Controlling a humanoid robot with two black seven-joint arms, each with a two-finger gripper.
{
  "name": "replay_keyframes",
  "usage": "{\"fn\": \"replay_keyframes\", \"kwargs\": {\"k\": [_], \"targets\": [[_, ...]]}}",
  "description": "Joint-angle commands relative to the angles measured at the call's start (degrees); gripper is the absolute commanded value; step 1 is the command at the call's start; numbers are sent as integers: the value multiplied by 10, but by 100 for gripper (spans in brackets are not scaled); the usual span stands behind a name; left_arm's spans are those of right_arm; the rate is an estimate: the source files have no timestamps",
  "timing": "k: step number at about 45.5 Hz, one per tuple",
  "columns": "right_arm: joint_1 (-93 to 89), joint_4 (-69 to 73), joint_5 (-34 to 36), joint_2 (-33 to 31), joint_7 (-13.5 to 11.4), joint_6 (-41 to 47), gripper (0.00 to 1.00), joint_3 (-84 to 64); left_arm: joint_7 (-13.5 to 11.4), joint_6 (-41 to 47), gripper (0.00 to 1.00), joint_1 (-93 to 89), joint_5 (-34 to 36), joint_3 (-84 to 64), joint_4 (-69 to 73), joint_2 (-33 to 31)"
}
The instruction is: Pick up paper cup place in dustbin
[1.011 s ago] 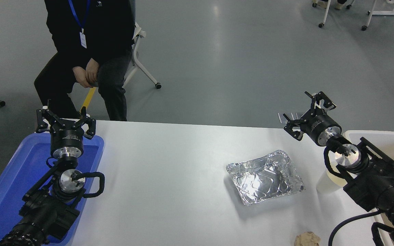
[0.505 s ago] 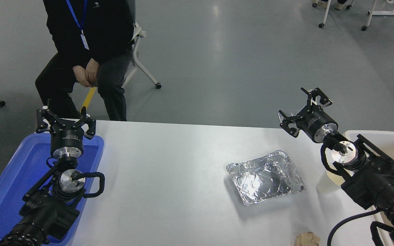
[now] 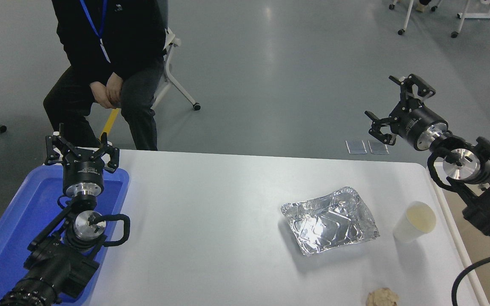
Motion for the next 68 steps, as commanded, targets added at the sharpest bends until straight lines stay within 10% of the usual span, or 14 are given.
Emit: {"fn": "replay_keyframes", "kwargs": {"k": [1,16,37,68], "targets": [[91,66,-9,-89,-2,-10,100,-169,0,0,99,0,0,0,0,0],[394,166,-22,-190,5,-9,100,-603,0,0,99,0,0,0,0,0],[741,477,-111,-126,17,-15,100,-1043,0,0,99,0,0,0,0,1],[933,555,-112,7,25,153,100,-1154,0,0,99,0,-1,0,0,0]]}}
